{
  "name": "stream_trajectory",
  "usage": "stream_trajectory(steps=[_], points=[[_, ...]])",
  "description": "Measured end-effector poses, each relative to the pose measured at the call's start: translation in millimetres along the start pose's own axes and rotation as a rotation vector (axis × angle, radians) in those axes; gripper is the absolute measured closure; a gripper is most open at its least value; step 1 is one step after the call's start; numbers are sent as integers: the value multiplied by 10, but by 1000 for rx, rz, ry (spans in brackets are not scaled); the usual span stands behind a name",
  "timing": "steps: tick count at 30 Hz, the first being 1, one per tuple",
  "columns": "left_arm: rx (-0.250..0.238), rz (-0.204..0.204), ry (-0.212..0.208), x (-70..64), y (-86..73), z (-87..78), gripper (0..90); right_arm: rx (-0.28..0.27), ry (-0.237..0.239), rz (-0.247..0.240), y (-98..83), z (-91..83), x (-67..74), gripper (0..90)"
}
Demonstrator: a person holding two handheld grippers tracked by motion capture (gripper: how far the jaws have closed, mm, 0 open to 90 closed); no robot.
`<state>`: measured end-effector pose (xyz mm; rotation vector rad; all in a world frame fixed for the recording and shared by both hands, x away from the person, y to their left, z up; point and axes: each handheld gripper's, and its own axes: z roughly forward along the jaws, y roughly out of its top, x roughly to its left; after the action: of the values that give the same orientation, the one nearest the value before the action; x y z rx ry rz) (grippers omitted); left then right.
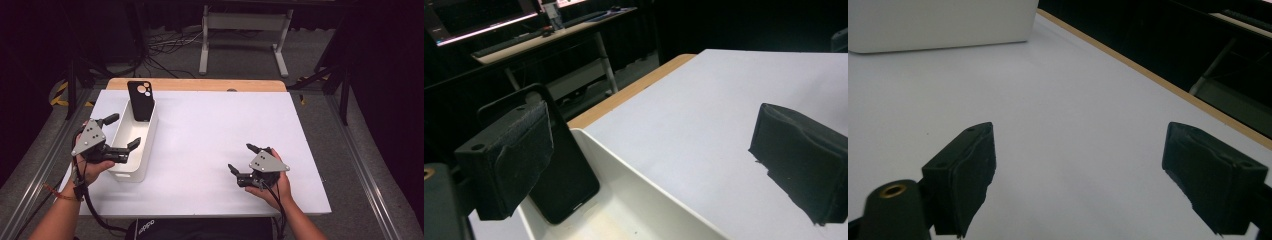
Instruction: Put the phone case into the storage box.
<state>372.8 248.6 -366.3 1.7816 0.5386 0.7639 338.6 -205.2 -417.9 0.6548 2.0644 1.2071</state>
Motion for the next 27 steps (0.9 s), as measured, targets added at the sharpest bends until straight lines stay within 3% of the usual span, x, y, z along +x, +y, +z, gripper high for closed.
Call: stream_trajectory(steps=[8,27], points=[[-12,7,-3,-113,20,-8,41,-7,7,3,19,-15,3,148],[-30,34,-63,-394,55,18,41,-20,11,-4,36,-64,21,147]])
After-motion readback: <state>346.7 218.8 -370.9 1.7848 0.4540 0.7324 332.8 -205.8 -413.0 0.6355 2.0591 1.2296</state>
